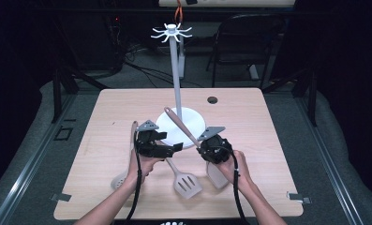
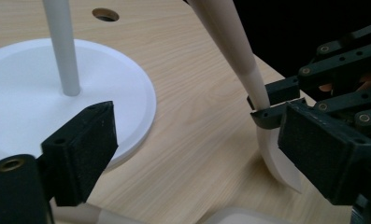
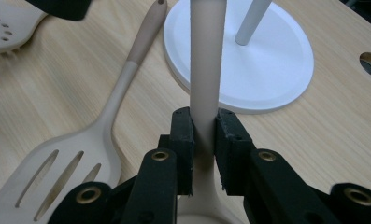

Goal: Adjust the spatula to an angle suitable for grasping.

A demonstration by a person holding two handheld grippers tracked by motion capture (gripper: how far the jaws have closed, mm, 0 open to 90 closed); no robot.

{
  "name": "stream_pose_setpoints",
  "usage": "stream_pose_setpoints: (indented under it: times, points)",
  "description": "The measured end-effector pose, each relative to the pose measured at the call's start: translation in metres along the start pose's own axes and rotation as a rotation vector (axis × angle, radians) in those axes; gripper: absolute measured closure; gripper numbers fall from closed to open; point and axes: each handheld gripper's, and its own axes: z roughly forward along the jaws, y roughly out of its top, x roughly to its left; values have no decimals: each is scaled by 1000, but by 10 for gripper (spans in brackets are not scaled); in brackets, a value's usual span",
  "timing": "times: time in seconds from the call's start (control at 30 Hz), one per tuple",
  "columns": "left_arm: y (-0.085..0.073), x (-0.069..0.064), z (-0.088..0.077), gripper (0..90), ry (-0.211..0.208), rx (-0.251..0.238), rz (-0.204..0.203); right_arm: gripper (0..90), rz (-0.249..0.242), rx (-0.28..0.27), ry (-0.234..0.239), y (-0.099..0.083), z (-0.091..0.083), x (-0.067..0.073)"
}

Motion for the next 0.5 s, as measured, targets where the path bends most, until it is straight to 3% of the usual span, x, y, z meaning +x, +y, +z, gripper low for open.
stream_pose_setpoints:
  times: [0.2, 0.3, 0.5]
  points:
    - [0, -6, 5, 203, -22, -15, 12, 789, -13, -13, -7, 1, -1, 5]
    - [1, -9, 5, 274, -55, -58, -13, 789, -31, -18, -18, 2, -1, 9]
    - [2, -10, 9, 434, -94, -100, -38, 788, -45, -30, -34, 2, -1, 12]
